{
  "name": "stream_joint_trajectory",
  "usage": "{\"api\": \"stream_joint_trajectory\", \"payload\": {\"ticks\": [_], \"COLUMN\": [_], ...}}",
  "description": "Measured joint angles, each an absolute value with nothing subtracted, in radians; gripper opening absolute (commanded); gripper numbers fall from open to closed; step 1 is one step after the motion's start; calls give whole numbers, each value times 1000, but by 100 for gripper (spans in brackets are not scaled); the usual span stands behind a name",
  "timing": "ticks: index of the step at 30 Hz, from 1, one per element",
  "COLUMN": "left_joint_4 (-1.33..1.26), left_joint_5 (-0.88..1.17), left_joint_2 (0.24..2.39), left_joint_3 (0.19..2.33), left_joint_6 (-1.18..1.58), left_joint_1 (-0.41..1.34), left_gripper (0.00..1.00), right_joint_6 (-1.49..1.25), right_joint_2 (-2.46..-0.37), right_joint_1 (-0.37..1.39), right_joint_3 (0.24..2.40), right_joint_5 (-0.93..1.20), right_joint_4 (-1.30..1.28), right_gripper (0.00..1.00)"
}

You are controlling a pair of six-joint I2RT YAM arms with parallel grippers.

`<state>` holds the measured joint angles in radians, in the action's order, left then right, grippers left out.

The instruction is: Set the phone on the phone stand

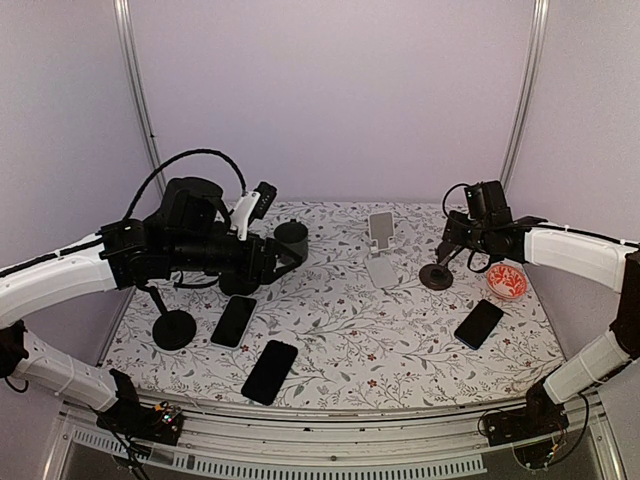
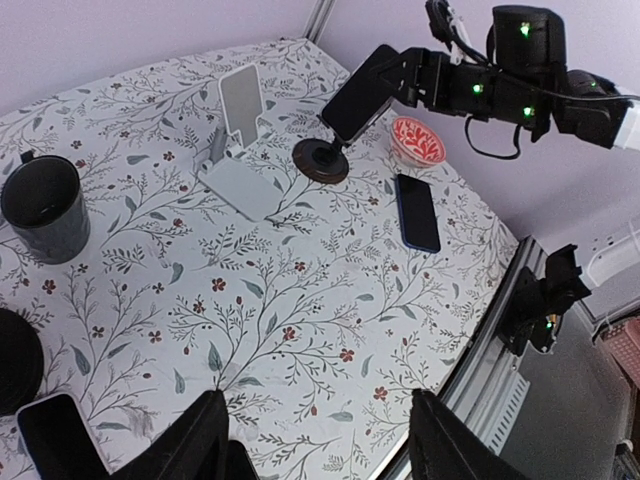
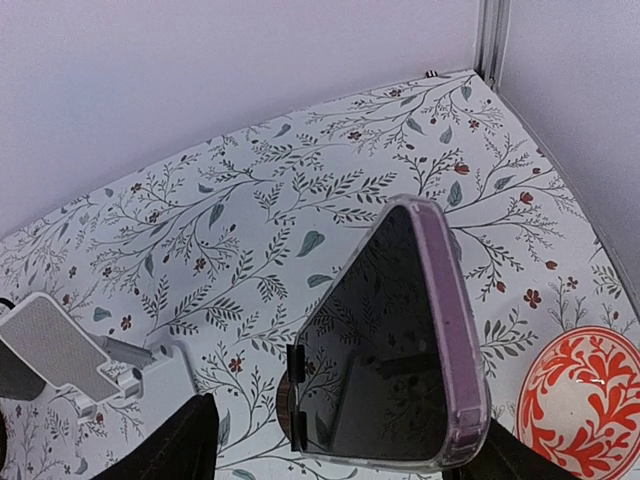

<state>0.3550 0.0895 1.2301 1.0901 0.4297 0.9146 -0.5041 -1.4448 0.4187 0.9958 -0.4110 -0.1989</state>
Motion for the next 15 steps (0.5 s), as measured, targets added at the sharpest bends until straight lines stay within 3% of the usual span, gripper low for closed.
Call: {"api": "stream_joint_trajectory", "payload": {"ticks": [7, 8, 9, 11, 15], "left_joint_4": [355, 355, 356, 359, 386], "left_joint_5": [93, 93, 92, 89, 68], "left_joint_2": [1230, 1230, 1231, 1235, 1272], "left_joint_3": [1090, 1090, 1090, 1090, 1092], "left_joint_6": [430, 429, 428, 423, 414], "left_joint_1": [915, 915, 915, 915, 916], "left_gripper": [68, 72, 84, 93, 95], "right_joint_6": [-497, -496, -496, -496, -497], "right_joint_2": [-1425, -1418, -1408, -1379, -1319], "right_joint_1": [419, 419, 419, 419, 419], "right_joint_3": [1001, 1002, 1003, 1003, 1008], "right_joint_5": [-416, -417, -418, -417, -415], "right_joint_4": [-244, -249, -255, -276, -320], "right_gripper": [93, 94, 94, 95, 96]}}
